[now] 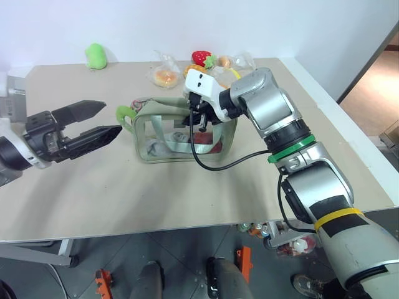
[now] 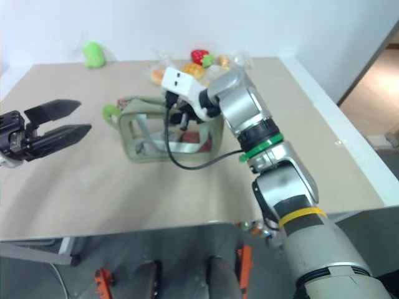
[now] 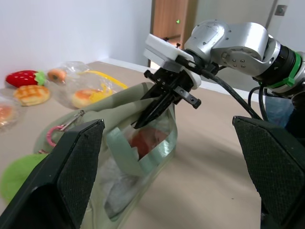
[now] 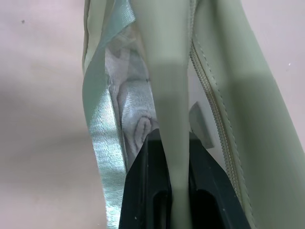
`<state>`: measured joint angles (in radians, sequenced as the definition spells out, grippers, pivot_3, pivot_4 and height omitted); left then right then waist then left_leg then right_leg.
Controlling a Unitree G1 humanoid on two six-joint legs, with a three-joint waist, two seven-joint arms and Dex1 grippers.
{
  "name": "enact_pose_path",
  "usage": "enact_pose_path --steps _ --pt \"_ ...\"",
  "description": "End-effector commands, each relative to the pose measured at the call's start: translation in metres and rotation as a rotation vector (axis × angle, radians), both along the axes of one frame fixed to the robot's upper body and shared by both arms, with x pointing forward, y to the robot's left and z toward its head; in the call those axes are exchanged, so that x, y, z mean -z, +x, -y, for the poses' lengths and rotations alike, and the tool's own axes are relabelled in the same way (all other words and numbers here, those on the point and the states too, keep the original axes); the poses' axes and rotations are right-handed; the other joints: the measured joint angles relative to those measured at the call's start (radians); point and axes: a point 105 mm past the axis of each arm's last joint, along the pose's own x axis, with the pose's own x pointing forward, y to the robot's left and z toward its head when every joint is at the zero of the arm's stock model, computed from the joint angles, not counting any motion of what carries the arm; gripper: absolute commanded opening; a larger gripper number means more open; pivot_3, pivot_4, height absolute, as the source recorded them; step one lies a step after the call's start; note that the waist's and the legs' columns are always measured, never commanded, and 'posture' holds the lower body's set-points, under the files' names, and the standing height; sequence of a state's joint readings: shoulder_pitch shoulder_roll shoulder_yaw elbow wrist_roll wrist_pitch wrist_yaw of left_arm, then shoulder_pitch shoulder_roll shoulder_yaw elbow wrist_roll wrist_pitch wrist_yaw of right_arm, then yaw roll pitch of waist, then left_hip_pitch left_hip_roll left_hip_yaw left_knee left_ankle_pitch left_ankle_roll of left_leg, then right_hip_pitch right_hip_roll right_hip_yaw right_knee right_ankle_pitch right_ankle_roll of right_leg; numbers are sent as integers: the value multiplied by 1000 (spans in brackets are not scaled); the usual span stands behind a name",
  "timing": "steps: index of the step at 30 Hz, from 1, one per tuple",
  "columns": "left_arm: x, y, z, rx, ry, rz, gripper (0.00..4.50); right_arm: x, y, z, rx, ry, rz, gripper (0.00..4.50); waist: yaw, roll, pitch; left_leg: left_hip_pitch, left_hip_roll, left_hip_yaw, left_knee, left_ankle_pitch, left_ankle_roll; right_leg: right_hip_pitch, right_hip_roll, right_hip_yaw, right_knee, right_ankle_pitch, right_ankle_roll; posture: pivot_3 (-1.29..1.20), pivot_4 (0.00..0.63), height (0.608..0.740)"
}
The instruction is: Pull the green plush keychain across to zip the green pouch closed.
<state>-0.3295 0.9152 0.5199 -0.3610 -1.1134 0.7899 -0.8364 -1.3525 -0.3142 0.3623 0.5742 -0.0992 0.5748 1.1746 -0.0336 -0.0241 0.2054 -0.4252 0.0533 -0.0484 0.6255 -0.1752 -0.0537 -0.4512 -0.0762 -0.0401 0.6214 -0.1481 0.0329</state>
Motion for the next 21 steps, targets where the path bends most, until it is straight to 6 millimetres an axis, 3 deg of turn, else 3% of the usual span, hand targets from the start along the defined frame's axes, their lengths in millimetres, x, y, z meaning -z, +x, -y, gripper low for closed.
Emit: enact_pose_path --steps 1,3,5,8,11,15,21 --pt "-3 3 8 36 0 21 4500 -26 -8 -1 -24 146 -39 1479 0 0 0 0 0 0 0 0 0 0 0 1 1 0 0 0 150 740" --pt "-1 7 11 54 -6 9 4500 -55 -32 -3 -159 321 -170 2107 2 0 0 0 0 0 0 0 0 0 1 2 1 0 0 0 150 740" --pt "0 11 13 63 -21 2 4500 -82 -58 1 -307 453 -268 2107 2 0 0 0 0 0 0 0 0 0 1 3 2 0 0 0 150 740" --pt "0 16 14 79 -48 -5 4500 -106 -73 15 -391 543 -233 2107 2 0 0 0 0 0 -1 0 0 -1 2 3 1 2 4 0 150 740" --pt "2 20 14 80 -54 -13 4500 -117 -73 32 -368 583 -164 2107 2 0 0 0 0 0 -3 0 0 -1 2 3 1 0 4 0 150 740" --pt "4 23 6 58 -55 -24 4500 -106 -60 64 -251 556 -51 2107 1 0 0 1 0 0 -3 0 0 -1 2 3 1 -2 0 0 150 740" --pt "3 21 -9 21 -61 -33 4500 -58 -48 115 -94 398 82 2107 2 -1 0 1 0 2 -3 0 0 -1 2 6 1 -2 0 0 150 740"
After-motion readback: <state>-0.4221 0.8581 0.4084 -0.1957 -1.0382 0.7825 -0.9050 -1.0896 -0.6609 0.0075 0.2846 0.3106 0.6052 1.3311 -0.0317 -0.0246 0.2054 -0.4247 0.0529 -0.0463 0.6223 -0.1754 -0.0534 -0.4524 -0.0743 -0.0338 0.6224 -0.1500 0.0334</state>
